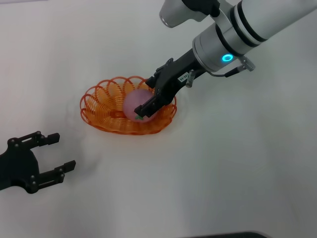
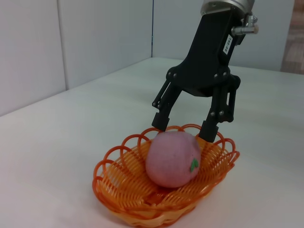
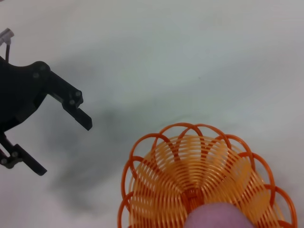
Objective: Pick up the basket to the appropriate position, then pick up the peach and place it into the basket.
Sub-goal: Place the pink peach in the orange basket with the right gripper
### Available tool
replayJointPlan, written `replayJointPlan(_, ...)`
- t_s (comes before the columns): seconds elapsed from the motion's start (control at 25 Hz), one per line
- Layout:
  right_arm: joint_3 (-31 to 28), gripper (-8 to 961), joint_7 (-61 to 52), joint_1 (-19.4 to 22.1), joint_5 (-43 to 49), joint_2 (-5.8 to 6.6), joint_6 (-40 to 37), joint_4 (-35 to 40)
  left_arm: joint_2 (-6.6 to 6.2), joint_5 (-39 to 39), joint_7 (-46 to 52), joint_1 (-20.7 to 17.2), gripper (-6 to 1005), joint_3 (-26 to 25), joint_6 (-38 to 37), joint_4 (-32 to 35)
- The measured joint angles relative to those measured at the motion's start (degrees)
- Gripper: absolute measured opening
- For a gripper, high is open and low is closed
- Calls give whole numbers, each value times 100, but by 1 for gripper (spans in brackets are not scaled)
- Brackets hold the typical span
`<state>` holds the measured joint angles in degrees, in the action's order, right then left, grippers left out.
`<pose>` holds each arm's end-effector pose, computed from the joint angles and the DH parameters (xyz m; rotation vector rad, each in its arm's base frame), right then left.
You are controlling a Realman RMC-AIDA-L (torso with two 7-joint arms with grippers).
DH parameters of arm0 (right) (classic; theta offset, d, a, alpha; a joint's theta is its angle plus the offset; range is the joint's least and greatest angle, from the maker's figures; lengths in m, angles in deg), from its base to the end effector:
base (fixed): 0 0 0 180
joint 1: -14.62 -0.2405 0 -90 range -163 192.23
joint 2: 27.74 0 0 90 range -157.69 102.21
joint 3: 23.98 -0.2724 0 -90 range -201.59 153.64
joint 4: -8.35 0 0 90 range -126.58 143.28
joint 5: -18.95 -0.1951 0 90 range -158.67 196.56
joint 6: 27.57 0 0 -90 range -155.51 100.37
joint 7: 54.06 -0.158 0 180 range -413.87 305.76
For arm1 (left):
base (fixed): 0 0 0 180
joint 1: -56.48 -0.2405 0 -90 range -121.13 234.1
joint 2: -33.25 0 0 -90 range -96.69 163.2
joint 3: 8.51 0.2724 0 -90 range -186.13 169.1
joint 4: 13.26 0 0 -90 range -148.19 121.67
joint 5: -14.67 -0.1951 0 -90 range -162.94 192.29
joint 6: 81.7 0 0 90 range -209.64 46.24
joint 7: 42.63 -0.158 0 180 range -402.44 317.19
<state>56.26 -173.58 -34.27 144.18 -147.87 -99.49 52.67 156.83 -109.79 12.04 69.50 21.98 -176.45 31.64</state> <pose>0.1585 0.3760 -0.1030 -2.9877 0.6127 -0.1489 -0.3390 0.2273 -0.0242 -2.6715 -0.4098 -0.4793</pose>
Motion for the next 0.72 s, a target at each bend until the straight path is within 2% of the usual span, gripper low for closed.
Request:
replayJointPlan(0.16, -45, 946, 114, 181, 0, 24, 30, 111, 0, 21, 0, -1, 732, 0, 2, 0)
replayJointPlan(0.36, -417, 945, 617, 840, -77, 37, -198, 738, 7, 30, 0, -1, 731, -1, 11, -5)
replayJointPlan(0.4, -650, 944, 868, 1161, -256, 49, -538, 1013, 7, 33, 0, -1, 731, 0, 11, -8)
replayJointPlan(0.44, -650, 944, 868, 1161, -256, 49, -538, 1013, 7, 33, 0, -1, 731, 0, 12, -8)
replayJointPlan(0.52, -1143, 942, 1181, 1573, -474, 60, -1055, 1363, 8, 35, 0, -1, 731, 1, 10, -9)
replayJointPlan(0.72, -1693, 940, 1396, 1902, -487, 71, -1404, 1496, 9, 38, 0, 14, 732, -3, 2, -8)
